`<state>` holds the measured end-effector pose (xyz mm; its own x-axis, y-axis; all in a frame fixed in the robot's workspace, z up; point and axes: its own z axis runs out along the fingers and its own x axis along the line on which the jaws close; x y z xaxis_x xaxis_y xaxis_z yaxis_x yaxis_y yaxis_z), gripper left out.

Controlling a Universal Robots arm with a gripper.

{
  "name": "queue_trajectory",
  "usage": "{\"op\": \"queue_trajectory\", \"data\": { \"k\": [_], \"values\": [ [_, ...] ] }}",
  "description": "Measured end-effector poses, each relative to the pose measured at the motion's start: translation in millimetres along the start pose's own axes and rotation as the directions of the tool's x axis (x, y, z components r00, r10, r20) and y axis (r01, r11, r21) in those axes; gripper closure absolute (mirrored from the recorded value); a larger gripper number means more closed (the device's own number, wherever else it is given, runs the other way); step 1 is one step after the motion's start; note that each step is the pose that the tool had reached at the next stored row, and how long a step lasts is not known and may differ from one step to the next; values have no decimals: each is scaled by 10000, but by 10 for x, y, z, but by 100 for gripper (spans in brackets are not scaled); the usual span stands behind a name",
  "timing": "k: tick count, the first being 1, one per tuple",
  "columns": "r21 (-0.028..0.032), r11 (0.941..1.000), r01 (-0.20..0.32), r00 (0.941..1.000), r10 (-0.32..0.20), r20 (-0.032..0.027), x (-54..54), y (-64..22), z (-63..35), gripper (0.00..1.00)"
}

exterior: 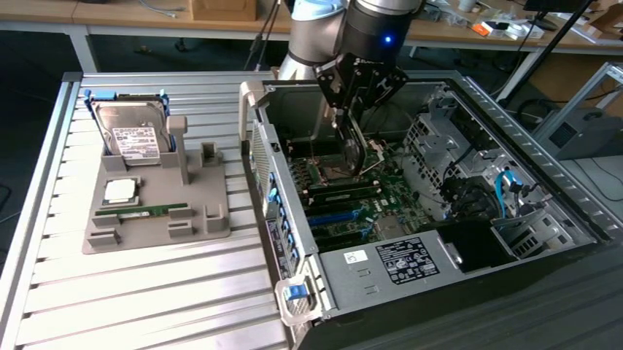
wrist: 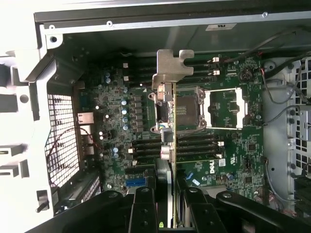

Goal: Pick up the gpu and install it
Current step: 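Pick up the gpu and move the gpu toward the slot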

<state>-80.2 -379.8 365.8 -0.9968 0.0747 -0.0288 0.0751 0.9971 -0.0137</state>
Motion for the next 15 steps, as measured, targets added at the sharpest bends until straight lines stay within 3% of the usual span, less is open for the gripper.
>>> {"op": "queue_trajectory", "data": {
  "k": [15],
  "values": [
    [-1,10000,0,10000,0,1,-57,5,27,73]
  ]
}}
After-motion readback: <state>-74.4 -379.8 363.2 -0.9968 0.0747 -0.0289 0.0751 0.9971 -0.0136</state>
